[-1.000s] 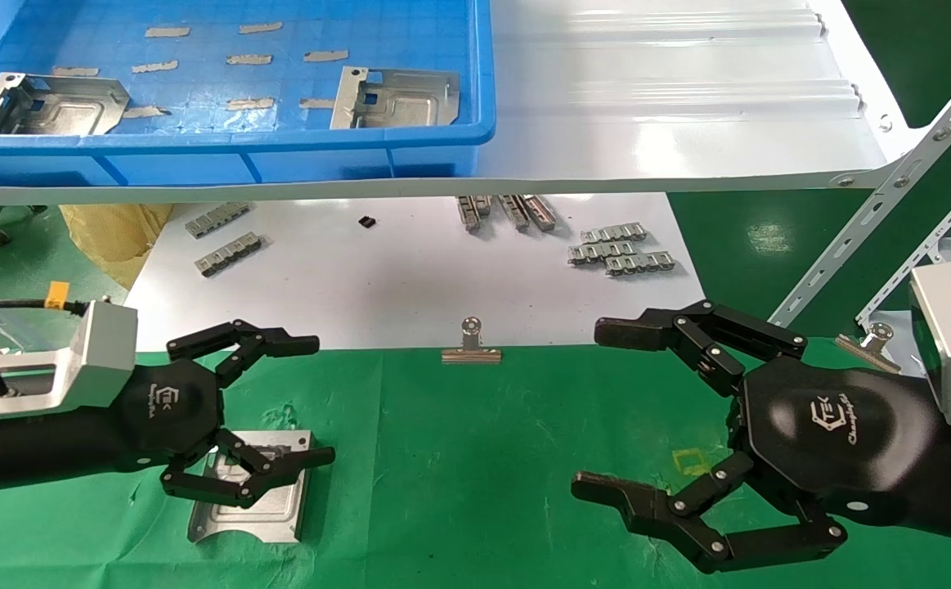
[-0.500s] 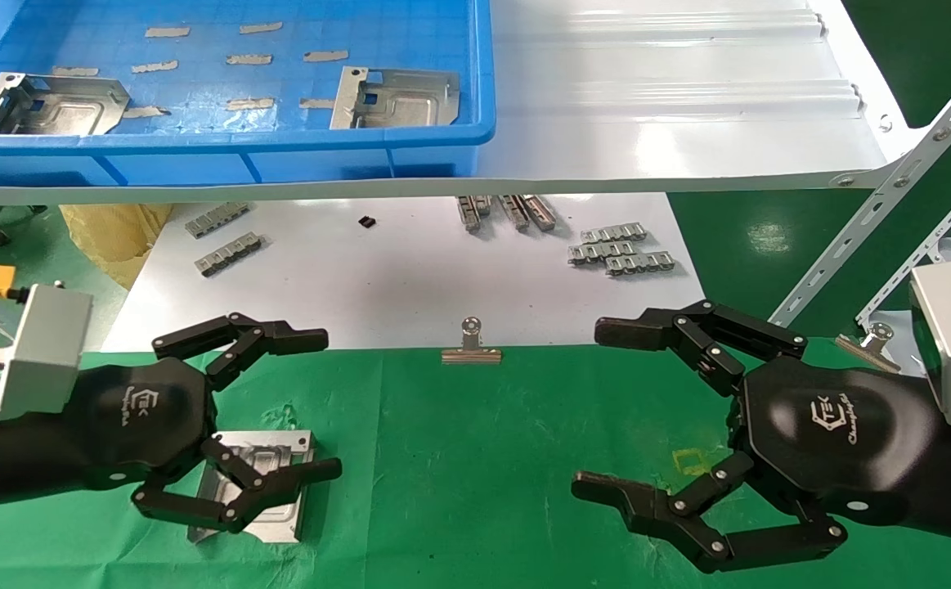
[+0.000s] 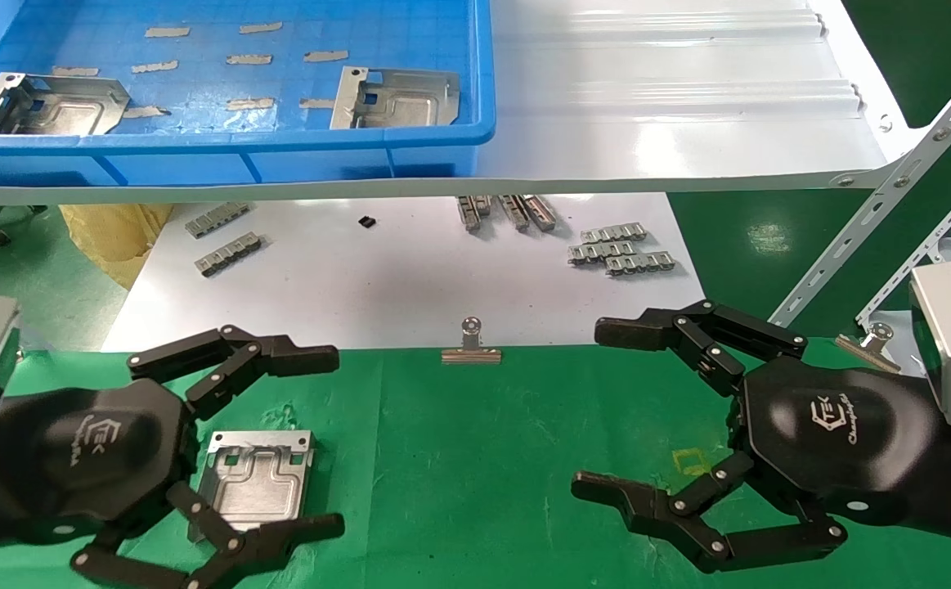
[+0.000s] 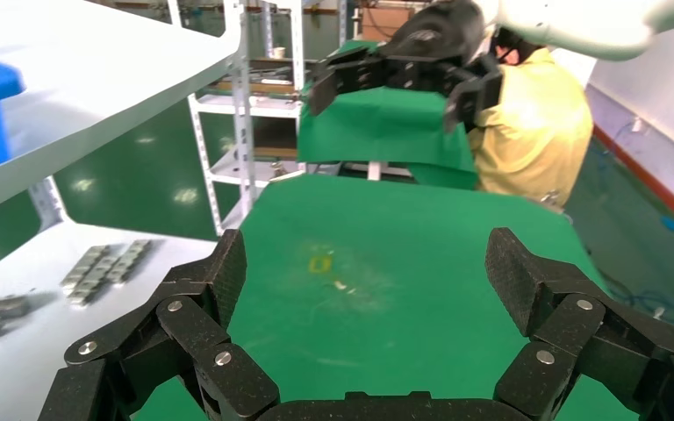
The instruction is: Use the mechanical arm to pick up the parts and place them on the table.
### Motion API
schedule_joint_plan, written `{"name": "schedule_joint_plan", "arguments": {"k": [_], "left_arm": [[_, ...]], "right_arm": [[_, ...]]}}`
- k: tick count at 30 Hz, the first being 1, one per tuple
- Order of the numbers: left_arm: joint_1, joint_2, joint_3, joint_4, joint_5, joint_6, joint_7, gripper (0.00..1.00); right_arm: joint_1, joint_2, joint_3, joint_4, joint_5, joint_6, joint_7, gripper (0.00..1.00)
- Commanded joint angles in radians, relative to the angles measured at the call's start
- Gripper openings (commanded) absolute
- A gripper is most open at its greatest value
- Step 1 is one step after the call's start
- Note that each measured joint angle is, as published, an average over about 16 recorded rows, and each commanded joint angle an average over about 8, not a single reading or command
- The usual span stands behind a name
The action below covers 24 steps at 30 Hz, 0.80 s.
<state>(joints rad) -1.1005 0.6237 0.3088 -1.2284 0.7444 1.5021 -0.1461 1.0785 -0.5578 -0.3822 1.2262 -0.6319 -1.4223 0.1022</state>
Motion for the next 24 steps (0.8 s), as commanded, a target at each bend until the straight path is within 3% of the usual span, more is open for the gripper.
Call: {"name": "schedule_joint_plan", "arguments": {"k": [1, 8, 24], "left_arm": [[0.016, -0.008, -0.018, -0.035, -0.009, -0.004, -0.026, 1.0], [0.041, -0.02, -0.046, -0.091, -0.023, -0.009, -0.055, 1.0], [0.031, -0.015, -0.034, -0.066, -0.018, -0.008, -0.045, 1.0]], "right_arm": [[0.0, 0.0, 0.0, 0.0, 0.0, 0.0, 0.0, 1.0], [0.0, 0.0, 0.0, 0.0, 0.0, 0.0, 0.0, 1.0], [0.0, 0.0, 0.0, 0.0, 0.0, 0.0, 0.0, 1.0]]}}
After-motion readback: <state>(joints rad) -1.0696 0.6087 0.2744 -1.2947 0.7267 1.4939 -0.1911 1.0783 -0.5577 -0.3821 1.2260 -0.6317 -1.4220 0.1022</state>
